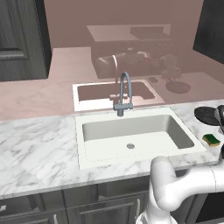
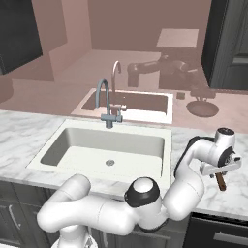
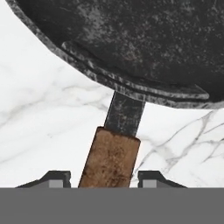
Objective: Pick the pan and sponge and place them into the sink. Then turn on the water.
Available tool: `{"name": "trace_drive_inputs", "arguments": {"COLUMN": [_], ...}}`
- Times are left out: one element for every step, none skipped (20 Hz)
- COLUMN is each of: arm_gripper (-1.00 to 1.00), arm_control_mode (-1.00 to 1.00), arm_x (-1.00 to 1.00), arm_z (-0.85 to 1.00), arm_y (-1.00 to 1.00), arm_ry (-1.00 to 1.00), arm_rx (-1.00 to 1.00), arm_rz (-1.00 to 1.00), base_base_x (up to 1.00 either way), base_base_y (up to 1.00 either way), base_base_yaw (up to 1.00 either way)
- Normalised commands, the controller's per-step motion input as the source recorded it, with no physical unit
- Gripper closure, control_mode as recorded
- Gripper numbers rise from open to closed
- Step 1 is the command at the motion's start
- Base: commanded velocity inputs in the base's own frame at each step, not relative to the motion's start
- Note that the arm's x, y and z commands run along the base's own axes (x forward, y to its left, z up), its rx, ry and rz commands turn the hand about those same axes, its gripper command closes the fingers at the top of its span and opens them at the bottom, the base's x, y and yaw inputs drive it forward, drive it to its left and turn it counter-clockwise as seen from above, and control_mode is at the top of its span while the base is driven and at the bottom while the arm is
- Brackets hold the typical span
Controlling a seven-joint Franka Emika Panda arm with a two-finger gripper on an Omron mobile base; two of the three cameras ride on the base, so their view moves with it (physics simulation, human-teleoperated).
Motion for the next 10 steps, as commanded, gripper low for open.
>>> {"name": "trace_drive_inputs", "arguments": {"arm_gripper": [1.0, 1.0, 1.0, 1.0, 1.0, 1.0, 1.0, 1.0, 1.0, 1.0], "arm_control_mode": [-1.0, -1.0, -1.0, -1.0, -1.0, -1.0, -1.0, -1.0, -1.0, -1.0], "arm_x": [0.0, 0.0, 0.0, -0.02, -0.03, -0.1, -0.12, -0.14, -0.2, -0.05], "arm_z": [-0.22, -0.25, -0.27, -0.29, -0.3, -0.32, -0.32, -0.29, -0.17, -0.02], "arm_y": [-0.15, -0.12, -0.11, -0.06, -0.06, -0.05, -0.03, -0.04, -0.04, -0.03], "arm_ry": [0.01, 0.01, 0.01, 0.0, 0.0, 0.0, 0.0, 0.0, 0.0, 0.01], "arm_rx": [0.0, 0.0, 0.0, 0.0, 0.0, 0.0, 0.0, -0.01, 0.0, 0.01], "arm_rz": [0.04, 0.03, 0.02, 0.01, 0.01, 0.0, 0.0, 0.0, 0.0, -0.03], "base_base_x": [0.0, 0.0, 0.0, 0.0, 0.0, 0.0, 0.0, 0.0, 0.0, 0.0], "base_base_y": [0.0, 0.0, 0.0, 0.0, 0.0, 0.0, 0.0, 0.0, 0.0, 0.0], "base_base_yaw": [0.0, 0.0, 0.0, 0.0, 0.0, 0.0, 0.0, 0.0, 0.0, 0.0]}}
